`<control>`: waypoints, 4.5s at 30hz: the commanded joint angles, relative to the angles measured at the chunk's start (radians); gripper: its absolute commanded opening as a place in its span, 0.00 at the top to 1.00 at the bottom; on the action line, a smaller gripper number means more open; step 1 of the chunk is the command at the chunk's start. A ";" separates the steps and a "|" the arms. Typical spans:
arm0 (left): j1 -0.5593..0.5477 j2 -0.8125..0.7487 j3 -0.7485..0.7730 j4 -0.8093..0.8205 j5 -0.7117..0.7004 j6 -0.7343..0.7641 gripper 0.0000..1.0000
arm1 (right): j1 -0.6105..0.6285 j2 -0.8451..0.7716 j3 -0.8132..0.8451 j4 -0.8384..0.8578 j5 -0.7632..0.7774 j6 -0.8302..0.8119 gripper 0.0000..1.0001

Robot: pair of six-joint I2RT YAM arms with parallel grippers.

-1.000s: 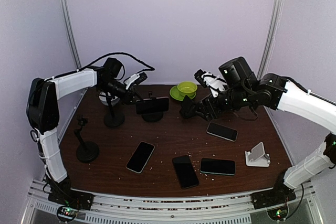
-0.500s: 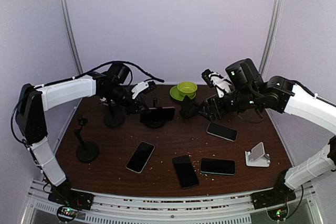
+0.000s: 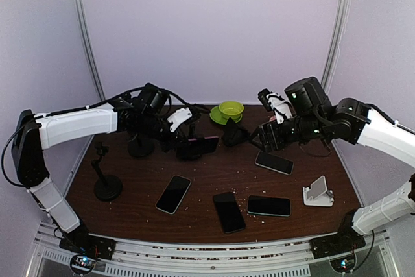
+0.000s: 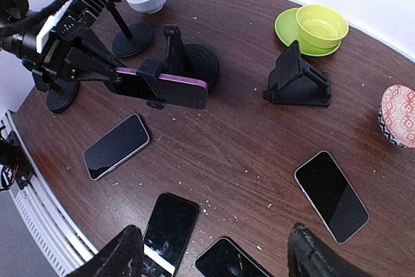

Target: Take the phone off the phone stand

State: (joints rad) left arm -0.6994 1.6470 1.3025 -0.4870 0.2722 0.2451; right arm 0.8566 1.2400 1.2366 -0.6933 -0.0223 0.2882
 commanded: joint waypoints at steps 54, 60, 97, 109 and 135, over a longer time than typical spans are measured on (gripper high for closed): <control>-0.430 0.074 0.109 0.208 -0.576 0.127 1.00 | -0.122 0.627 0.478 -0.311 -0.556 0.206 0.23; -0.439 0.079 0.113 0.238 -0.567 0.105 1.00 | -0.135 0.666 0.474 -0.287 -0.599 0.191 0.24; -0.454 0.185 0.241 0.160 -0.621 0.085 1.00 | -0.119 0.714 0.293 -0.342 -0.556 0.153 0.83; -0.453 0.110 0.185 0.160 -0.626 0.092 1.00 | -0.117 0.616 0.274 -0.380 -0.567 0.110 1.00; -0.446 0.125 0.325 0.007 -0.628 0.132 1.00 | -0.124 0.587 0.243 -0.412 -0.441 0.175 1.00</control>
State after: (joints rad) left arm -1.1904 1.8019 1.5093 -0.5564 -0.1959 0.3473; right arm 0.7223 1.8278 1.4925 -0.9497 -0.5610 0.4801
